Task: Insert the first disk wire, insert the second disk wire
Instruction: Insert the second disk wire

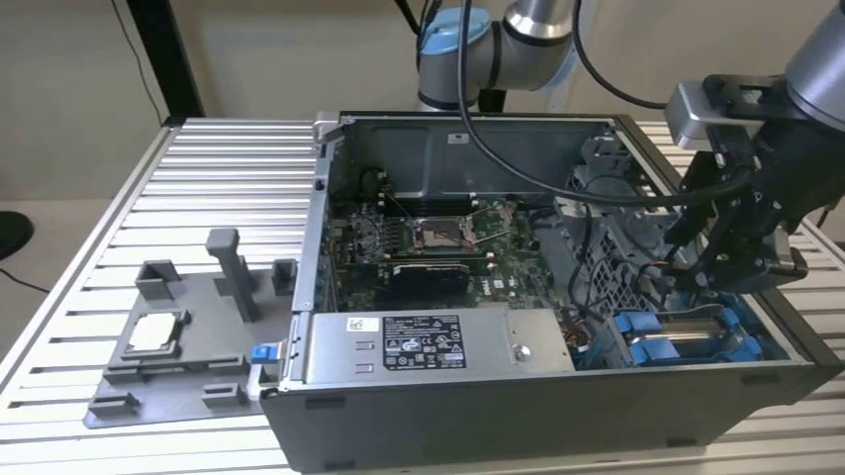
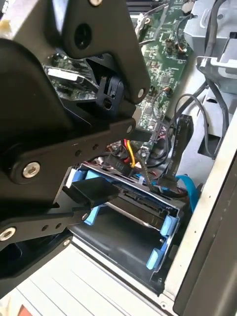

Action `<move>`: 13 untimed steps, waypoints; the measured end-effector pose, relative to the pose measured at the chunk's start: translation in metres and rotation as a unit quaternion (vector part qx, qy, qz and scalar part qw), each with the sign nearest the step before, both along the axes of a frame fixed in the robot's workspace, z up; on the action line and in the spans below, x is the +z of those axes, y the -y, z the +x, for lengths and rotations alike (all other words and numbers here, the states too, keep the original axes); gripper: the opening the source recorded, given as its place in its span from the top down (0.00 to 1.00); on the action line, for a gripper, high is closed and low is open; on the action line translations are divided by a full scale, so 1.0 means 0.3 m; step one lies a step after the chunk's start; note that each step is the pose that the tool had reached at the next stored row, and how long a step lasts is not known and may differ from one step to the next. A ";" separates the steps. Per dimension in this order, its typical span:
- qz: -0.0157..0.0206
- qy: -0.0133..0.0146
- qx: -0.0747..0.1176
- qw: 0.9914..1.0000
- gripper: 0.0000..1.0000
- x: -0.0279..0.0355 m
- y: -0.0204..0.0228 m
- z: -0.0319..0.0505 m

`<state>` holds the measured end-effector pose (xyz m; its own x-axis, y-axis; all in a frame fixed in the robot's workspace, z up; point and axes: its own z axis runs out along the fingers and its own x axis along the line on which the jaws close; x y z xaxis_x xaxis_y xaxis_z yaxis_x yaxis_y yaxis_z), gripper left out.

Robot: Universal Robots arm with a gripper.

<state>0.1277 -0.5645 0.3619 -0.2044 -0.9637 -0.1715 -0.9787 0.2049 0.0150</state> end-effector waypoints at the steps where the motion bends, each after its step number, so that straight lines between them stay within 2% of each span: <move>1: 0.000 0.000 0.000 1.000 0.00 -0.002 0.000 0.002; 13: 0.000 0.000 0.000 1.000 0.00 -0.005 0.000 0.004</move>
<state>0.1289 -0.5646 0.3602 -0.2044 -0.9637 -0.1716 -0.9787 0.2049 0.0150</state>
